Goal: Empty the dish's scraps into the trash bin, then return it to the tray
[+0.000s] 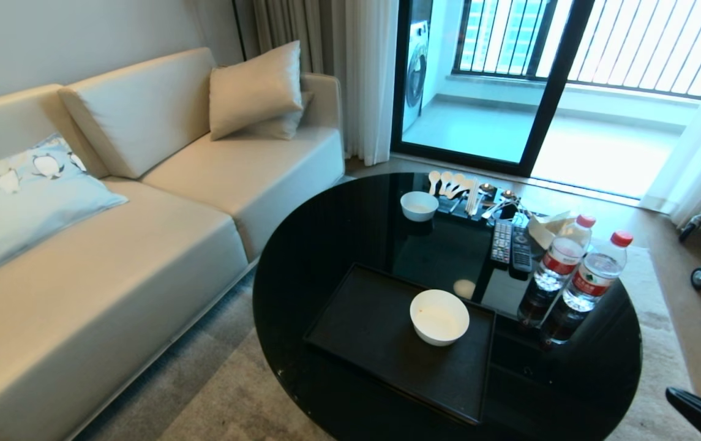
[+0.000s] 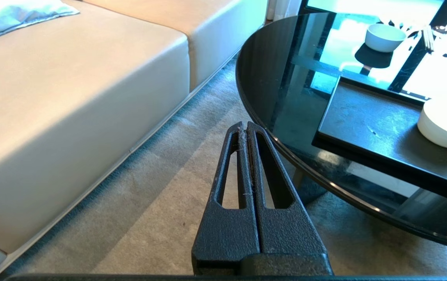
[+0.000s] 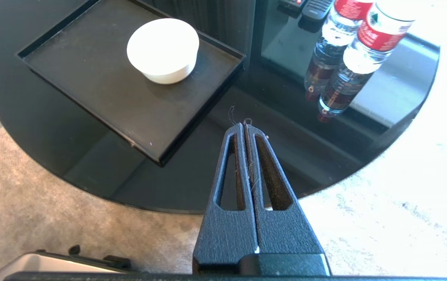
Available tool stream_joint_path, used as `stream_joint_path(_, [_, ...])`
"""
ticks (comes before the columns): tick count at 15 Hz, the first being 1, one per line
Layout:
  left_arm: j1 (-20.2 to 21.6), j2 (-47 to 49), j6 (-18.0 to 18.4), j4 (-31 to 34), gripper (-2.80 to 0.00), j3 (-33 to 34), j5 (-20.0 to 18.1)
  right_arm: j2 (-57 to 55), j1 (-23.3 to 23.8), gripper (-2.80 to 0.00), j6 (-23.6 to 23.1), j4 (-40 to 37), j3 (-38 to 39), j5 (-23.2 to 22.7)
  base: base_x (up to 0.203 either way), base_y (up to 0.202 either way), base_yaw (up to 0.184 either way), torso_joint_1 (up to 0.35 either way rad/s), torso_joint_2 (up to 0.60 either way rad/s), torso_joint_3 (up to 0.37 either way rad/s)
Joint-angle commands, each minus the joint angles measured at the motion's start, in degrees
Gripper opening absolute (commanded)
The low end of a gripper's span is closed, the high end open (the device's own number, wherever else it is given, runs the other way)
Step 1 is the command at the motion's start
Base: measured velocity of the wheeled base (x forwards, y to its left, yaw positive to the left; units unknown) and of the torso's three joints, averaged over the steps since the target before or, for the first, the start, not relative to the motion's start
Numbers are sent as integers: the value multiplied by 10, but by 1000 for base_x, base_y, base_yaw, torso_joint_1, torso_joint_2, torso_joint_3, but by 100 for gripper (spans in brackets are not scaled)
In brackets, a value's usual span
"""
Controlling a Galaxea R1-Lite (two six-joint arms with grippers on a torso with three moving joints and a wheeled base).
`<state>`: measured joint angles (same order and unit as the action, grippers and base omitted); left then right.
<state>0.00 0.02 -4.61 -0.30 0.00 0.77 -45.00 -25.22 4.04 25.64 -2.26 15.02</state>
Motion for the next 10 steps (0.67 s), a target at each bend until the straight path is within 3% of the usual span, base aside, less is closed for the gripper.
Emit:
stream_joint_path(1, [0, 0, -1, 0, -280, 0, 0, 89, 5, -280, -5, -24, 20, 1, 0, 0, 0, 0, 0, 0])
stream_joint_path(7, [0, 0, -1, 0, -280, 0, 0, 252, 78, -280, -5, -152, 22, -10, 0, 0, 0, 0, 0, 0])
stream_joint_path(10, [0, 0, -1, 0, -280, 0, 0, 289, 140, -280, -9, -166, 23, -75, 0, 0, 0, 0, 0, 0])
